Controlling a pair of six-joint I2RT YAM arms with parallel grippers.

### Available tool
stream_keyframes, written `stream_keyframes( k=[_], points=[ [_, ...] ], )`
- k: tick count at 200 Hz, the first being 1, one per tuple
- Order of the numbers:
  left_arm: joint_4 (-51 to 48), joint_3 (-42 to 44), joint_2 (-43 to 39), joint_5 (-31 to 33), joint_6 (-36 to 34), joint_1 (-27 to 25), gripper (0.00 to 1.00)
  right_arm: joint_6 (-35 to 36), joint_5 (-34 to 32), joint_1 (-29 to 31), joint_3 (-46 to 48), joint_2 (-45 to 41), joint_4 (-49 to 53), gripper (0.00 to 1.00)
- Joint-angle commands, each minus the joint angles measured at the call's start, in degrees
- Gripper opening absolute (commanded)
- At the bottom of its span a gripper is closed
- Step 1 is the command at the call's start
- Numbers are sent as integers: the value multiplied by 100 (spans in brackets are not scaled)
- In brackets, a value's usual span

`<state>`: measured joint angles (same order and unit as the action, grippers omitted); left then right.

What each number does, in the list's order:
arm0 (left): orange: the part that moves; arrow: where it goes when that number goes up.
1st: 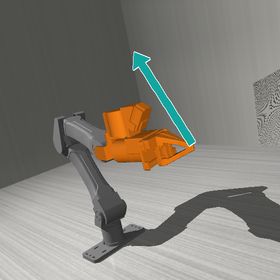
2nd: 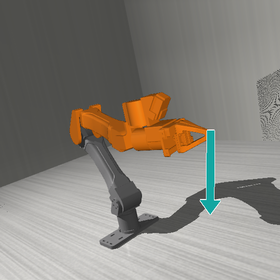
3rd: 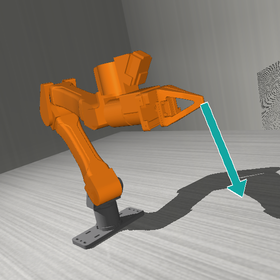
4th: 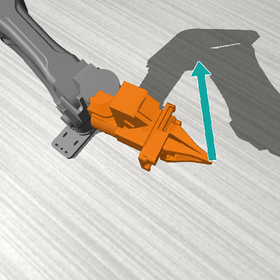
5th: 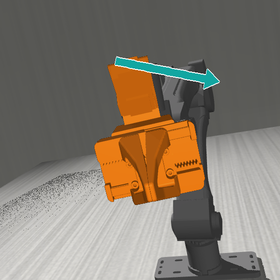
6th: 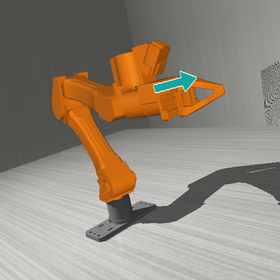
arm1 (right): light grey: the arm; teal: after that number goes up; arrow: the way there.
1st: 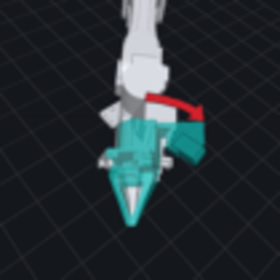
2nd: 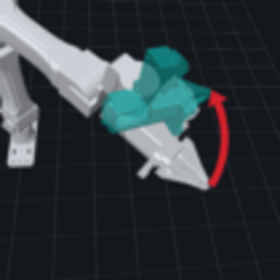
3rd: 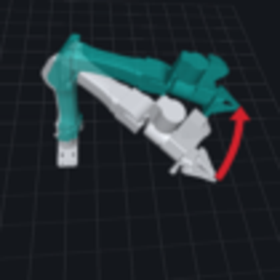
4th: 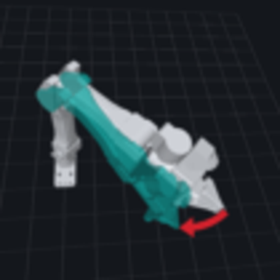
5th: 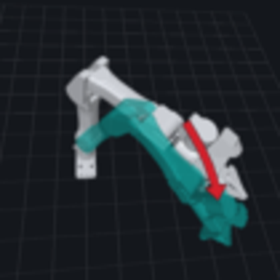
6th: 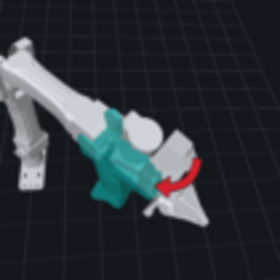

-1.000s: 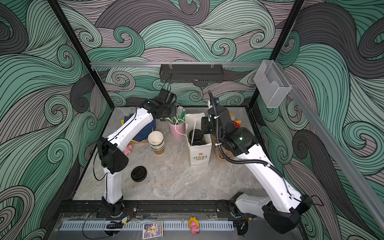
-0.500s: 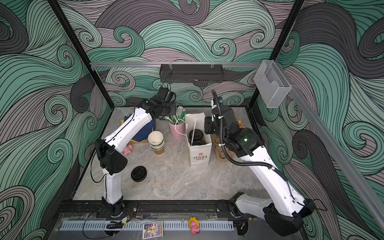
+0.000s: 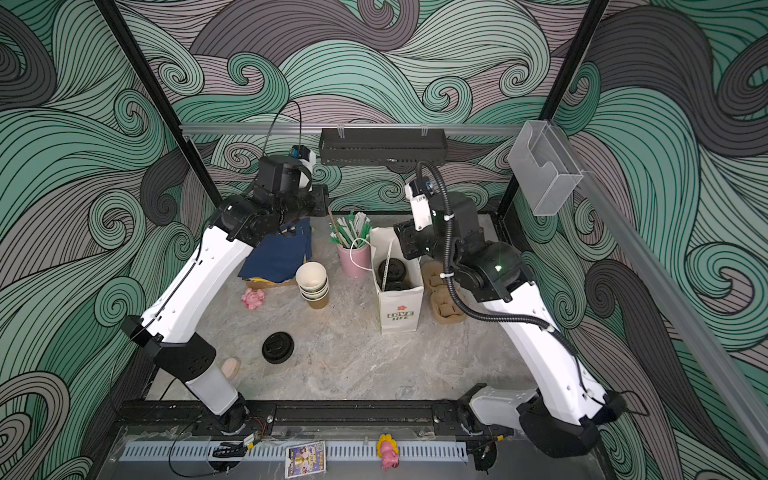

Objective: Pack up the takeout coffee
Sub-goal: 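Pull a wooden stirrer out of the pink cup with the left gripper, then bring the wooden stirrer toward the right gripper while the right gripper reaches for it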

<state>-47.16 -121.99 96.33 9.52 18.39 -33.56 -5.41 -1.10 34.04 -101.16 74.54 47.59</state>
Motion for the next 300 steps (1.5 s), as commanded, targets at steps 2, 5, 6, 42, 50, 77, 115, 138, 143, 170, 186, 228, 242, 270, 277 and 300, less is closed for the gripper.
stream_keyframes(
  k=[2,5,6,42,50,77,115,138,143,170,186,228,242,270,277,300],
  points=[
    [25,47,-406,-413,-428,-28,0,527,1406,-34,-325,259,-370,44],
    [12,58,-447,-456,-447,-28,0,555,1497,-29,-351,288,-398,44],
    [4,55,-465,-480,-453,-28,0,565,1529,-29,-356,302,-404,44],
    [4,450,-1029,-1195,-401,-21,0,1099,2287,7,-494,625,-909,49],
    [33,551,-1147,-1368,-296,-6,0,1199,2429,43,-492,693,-1073,51],
    [248,979,-1454,-1984,129,38,0,1490,2870,240,-466,946,-1474,55],
    [395,1431,-1922,-2457,663,47,0,1972,3053,580,-423,1193,-1223,59],
    [463,1609,-2048,-2644,818,51,0,1929,2949,704,-212,1188,-1501,58],
    [475,1636,-2086,-2671,855,51,0,1938,2913,732,-168,1194,-1558,57],
    [447,1687,-2156,-2749,968,47,0,1900,3048,823,15,1202,-1816,51],
    [442,1697,-2179,-2762,1012,47,0,1901,3120,869,47,1223,-1860,44],
    [488,1693,-2182,-2832,1140,46,0,1889,3135,959,66,1303,-1995,34],
    [488,1680,-2193,-2833,1143,46,0,1894,3116,982,66,1316,-2007,32],
    [502,1671,-2180,-2837,1197,45,0,1849,3023,1007,138,1290,-2133,31],
    [508,1670,-2181,-2842,1219,51,0,1829,3011,1008,171,1286,-2171,30],
    [528,1670,-2195,-2841,1237,58,0,1741,2976,1017,258,1264,-2296,23]
  ],
)
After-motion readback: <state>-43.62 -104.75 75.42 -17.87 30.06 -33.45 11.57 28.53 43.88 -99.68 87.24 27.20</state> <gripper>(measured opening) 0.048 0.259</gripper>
